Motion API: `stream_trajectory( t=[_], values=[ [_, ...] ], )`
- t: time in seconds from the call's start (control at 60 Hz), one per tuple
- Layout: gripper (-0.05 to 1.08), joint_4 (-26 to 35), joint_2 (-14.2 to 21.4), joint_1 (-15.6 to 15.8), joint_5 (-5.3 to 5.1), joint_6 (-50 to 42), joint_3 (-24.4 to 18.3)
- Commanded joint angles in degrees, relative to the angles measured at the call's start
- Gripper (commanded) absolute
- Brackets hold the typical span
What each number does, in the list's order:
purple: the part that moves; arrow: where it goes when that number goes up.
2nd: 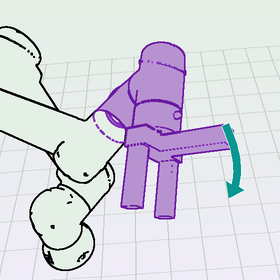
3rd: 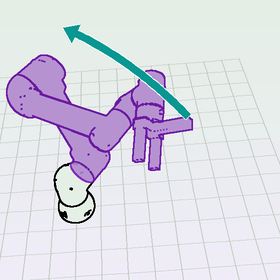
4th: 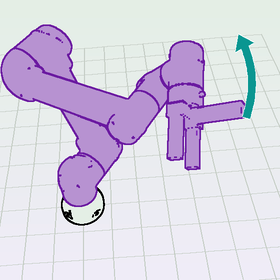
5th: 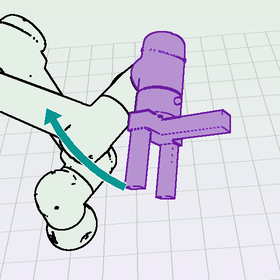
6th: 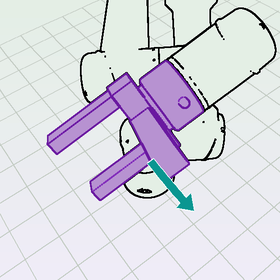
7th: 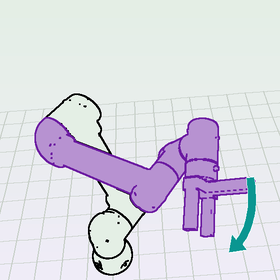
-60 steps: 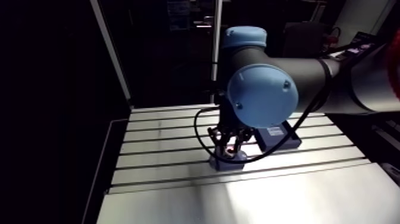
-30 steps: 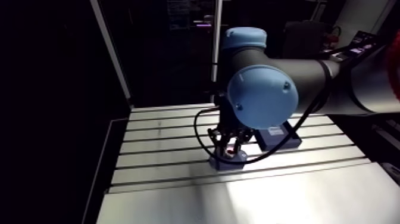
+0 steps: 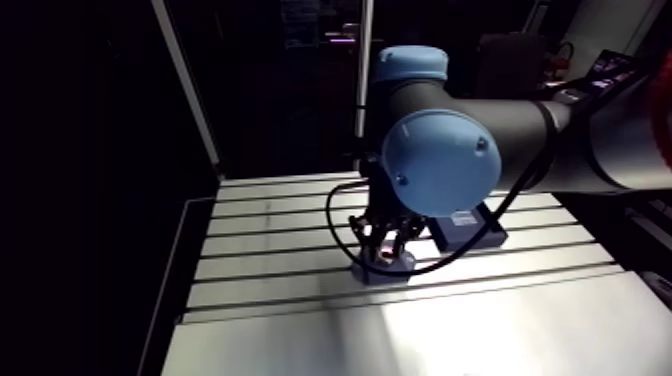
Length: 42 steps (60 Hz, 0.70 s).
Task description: Pick up the bearing and press it into the housing until flush.
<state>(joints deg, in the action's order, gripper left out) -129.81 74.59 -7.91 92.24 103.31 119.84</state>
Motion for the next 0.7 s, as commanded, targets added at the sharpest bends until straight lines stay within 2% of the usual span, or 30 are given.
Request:
stream_trajectory(
  t=[0.017, 0.7],
  values=[
    [0.69, 0.0, 0.0, 0.0, 0.0, 0.0, 0.0],
    [0.69, -0.1, -0.1, 0.0, 0.0, 0.0, 0.0]
  ],
)
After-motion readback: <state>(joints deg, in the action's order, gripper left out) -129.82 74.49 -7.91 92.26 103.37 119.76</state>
